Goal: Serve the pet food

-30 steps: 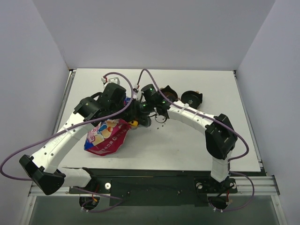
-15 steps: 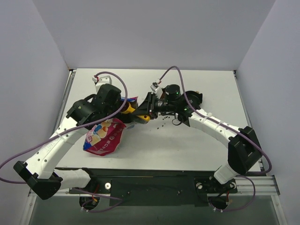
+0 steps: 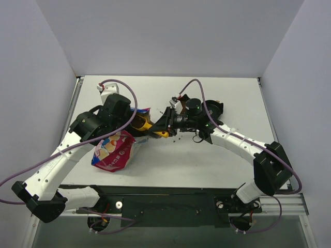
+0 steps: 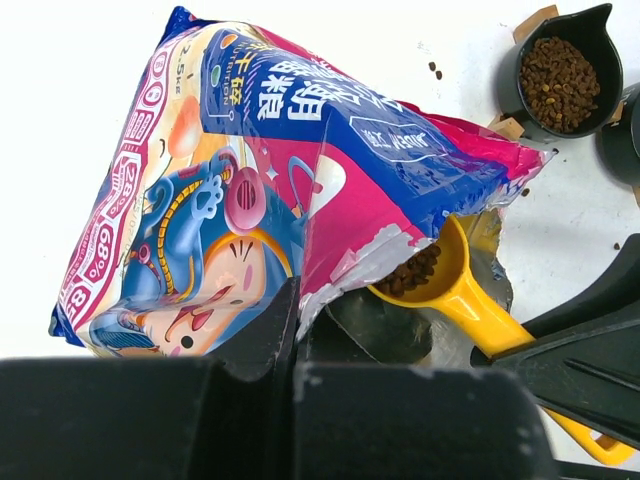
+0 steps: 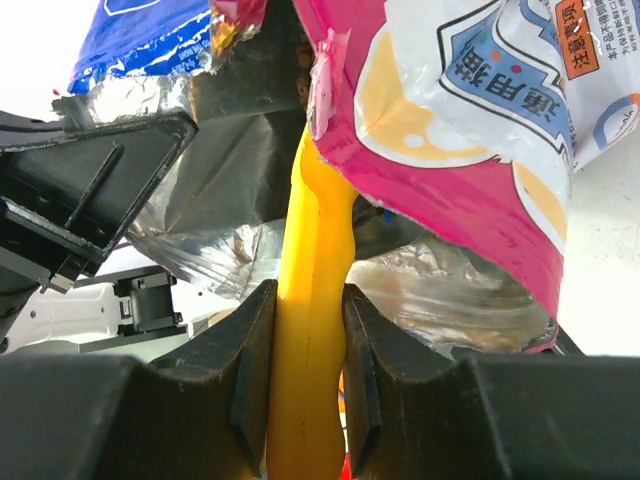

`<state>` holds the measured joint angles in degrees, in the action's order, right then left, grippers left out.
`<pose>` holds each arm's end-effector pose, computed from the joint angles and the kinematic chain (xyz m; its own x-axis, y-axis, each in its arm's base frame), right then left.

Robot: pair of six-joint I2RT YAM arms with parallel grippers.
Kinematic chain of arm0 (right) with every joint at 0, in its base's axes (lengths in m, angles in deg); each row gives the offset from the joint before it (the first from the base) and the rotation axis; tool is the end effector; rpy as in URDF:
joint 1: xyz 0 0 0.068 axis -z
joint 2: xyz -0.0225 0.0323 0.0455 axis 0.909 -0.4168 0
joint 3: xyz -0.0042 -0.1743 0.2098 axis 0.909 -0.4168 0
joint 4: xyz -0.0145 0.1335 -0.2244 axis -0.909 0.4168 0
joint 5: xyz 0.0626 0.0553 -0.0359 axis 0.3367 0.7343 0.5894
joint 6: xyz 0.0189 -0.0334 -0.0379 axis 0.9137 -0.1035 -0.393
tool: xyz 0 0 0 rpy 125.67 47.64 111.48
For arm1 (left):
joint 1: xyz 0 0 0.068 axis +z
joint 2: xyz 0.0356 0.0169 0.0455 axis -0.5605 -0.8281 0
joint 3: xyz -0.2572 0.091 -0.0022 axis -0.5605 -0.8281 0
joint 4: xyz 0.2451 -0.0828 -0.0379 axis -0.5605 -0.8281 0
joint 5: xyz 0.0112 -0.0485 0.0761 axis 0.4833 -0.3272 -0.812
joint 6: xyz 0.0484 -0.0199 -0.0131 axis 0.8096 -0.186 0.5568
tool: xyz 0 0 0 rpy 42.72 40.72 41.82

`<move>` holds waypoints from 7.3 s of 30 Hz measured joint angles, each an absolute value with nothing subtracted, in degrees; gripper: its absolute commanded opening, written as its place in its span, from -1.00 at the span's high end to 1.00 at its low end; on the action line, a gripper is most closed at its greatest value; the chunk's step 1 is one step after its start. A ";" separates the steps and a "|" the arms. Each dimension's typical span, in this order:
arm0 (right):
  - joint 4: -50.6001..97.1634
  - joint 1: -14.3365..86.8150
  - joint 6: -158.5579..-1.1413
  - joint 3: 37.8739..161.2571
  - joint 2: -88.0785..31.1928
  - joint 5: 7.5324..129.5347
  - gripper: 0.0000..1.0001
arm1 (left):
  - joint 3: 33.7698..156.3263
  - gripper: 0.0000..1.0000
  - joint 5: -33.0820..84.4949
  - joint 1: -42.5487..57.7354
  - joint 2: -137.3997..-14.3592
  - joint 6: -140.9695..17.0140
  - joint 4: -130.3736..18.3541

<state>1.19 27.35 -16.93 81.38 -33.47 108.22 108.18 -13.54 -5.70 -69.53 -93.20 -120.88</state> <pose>0.2542 0.2321 0.2998 -0.9648 0.0529 -0.2577 -0.2515 0.1013 0.9625 0.1777 -0.1241 0.4103 -0.5970 -0.2608 -0.7587 -0.1759 0.9652 -0.1934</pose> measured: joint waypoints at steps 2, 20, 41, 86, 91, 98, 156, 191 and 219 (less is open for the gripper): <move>0.27 27.35 -16.30 81.73 -34.08 108.18 1.00 | 108.20 1.00 -13.73 -5.70 -69.53 -93.16 -120.88; -8.08 28.26 -10.48 80.62 -33.27 109.08 1.00 | 108.20 1.00 -13.80 -5.54 -69.53 -92.81 -120.85; -29.39 25.60 -4.71 73.01 -37.29 110.87 1.00 | 108.53 1.00 -16.40 -3.80 -68.52 -93.27 -121.44; -36.67 37.99 1.78 59.72 -19.13 118.72 1.00 | 114.65 1.00 -16.33 0.90 -73.36 -97.58 -126.12; -36.16 39.70 1.26 60.40 -18.43 118.61 1.00 | 114.73 1.00 -16.29 0.92 -73.36 -97.55 -126.21; -29.69 50.12 -3.33 58.35 -12.33 116.53 1.00 | 114.73 1.00 -15.81 0.97 -73.36 -97.45 -126.23; 27.16 77.62 -33.93 66.28 -19.44 102.43 1.00 | 112.72 1.00 -12.29 1.23 -71.74 -96.48 -124.26; 64.09 68.98 -38.17 105.75 -37.25 84.73 1.00 | 111.39 1.00 -12.12 1.25 -70.51 -96.75 -123.11; 72.66 65.57 -49.19 78.41 -14.93 49.78 0.76 | 111.39 1.00 -11.61 1.27 -70.51 -96.66 -123.02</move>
<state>72.66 65.57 -49.19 78.41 -14.93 49.78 111.39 -11.61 1.27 -70.51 -96.66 -123.02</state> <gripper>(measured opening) 0.236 0.027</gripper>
